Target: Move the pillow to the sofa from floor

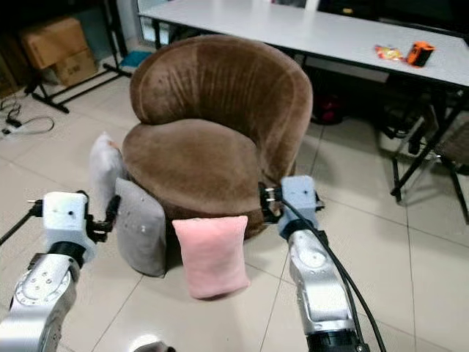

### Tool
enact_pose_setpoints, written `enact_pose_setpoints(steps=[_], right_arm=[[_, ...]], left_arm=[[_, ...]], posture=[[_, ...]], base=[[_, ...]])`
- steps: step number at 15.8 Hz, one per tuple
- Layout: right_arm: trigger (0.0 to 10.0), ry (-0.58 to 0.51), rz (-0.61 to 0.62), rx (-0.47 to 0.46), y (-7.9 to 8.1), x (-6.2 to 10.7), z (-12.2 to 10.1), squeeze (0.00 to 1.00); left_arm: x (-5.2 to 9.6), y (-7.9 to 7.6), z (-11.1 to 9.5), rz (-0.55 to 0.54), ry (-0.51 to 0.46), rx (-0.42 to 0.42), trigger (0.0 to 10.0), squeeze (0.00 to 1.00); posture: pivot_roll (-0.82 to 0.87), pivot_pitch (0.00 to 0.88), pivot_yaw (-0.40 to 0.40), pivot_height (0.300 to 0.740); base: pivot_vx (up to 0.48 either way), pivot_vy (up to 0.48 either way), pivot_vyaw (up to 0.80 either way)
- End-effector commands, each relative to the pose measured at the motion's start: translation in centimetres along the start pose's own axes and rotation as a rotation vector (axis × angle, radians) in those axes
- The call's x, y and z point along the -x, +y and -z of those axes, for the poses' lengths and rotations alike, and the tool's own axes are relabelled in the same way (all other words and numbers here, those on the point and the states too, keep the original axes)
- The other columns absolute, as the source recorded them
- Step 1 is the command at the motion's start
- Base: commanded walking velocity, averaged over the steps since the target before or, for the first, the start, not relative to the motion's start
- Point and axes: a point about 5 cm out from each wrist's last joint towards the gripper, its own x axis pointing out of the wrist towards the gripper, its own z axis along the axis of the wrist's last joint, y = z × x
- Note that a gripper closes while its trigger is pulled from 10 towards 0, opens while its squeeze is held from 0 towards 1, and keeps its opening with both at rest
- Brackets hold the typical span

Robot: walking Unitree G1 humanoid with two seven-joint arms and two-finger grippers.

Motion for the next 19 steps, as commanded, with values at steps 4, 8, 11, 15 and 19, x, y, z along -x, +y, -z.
enact_pose_setpoints(steps=[4, 8, 11, 15, 19], right_arm=[[10.0, -0.007, 0.008, -0.027, 0.0, 0.3, -0.5, 0.00], [10.0, -0.055, 0.019, 0.119, -0.4, -0.2, -1.1, 0.00], [10.0, -0.102, 0.023, 0.157, -0.3, -0.3, -1.7, 0.00], [10.0, -0.090, -0.052, 0.182, 0.5, -0.9, -1.6, 0.00], [10.0, -0.074, -0.067, 0.182, 0.9, -1.3, -1.3, 0.00]], left_arm=[[-0.8, 0.2, -0.1, -0.006, 0.008, 0.051, 10.0, 0.00], [-1.2, 0.6, -0.2, -0.003, -0.001, 0.035, 10.0, 0.00], [-1.0, 0.8, -0.1, -0.002, -0.002, 0.029, 10.0, 0.00], [-2.5, 1.6, -0.7, 0.014, -0.014, 0.023, 10.0, 0.00], [-5.6, 3.0, -1.9, -0.018, -0.034, 0.008, 10.0, 0.00]], posture=[[-0.11, 0.000, -0.010, 0.740], [-0.10, 0.000, -0.042, 0.740], [-0.10, 0.000, -0.066, 0.740], [-0.07, 0.000, -0.101, 0.740], [-0.06, 0.000, -0.102, 0.740]], base=[[0.249, 0.000, 0.00], [0.121, 0.000, 0.00], [0.000, 0.000, 0.00], [0.000, 0.000, 0.00], [0.000, 0.000, 0.00]])
